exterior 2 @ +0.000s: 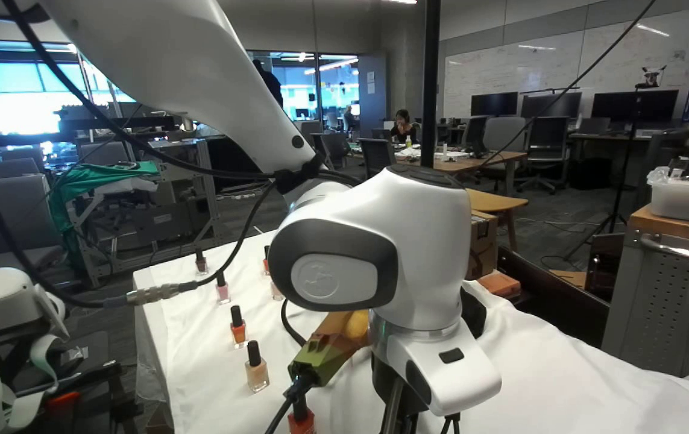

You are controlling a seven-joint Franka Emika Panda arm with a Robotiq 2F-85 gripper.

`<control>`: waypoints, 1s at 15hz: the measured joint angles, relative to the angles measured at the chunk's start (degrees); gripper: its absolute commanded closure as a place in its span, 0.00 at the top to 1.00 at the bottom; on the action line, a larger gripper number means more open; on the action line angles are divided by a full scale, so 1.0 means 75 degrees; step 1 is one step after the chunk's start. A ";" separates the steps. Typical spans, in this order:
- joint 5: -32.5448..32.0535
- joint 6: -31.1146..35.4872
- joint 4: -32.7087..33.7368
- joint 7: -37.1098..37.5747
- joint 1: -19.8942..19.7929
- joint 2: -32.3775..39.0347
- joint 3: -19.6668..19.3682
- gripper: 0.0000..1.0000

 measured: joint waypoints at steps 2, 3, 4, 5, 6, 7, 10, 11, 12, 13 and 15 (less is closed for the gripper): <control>0.0000 -0.0008 0.0001 -0.0059 0.0000 0.0000 0.0003 0.73; 0.0000 -0.0010 0.0001 -0.0096 0.0000 0.0000 0.0007 0.66; 0.0000 -0.0010 0.0002 -0.0129 0.0000 0.0000 0.0010 0.59; 0.0000 -0.0010 0.0003 -0.0163 0.0000 0.0000 0.0013 0.53; 0.0000 -0.0010 0.0003 -0.0191 0.0000 0.0000 0.0014 0.45; 0.0000 -0.0010 0.0003 -0.0216 0.0000 0.0000 0.0016 0.39; 0.0000 -0.0010 0.0004 -0.0256 0.0000 0.0000 0.0019 0.19; 0.0000 -0.0010 0.0004 -0.0264 0.0000 0.0000 0.0019 0.16; 0.0000 -0.0010 0.0008 -0.0268 0.0001 -0.0001 0.0020 0.16; 0.0000 -0.0010 0.0008 -0.0273 0.0001 -0.0001 0.0020 0.16; 0.0000 -0.0011 0.0008 -0.0278 0.0003 -0.0001 0.0020 0.16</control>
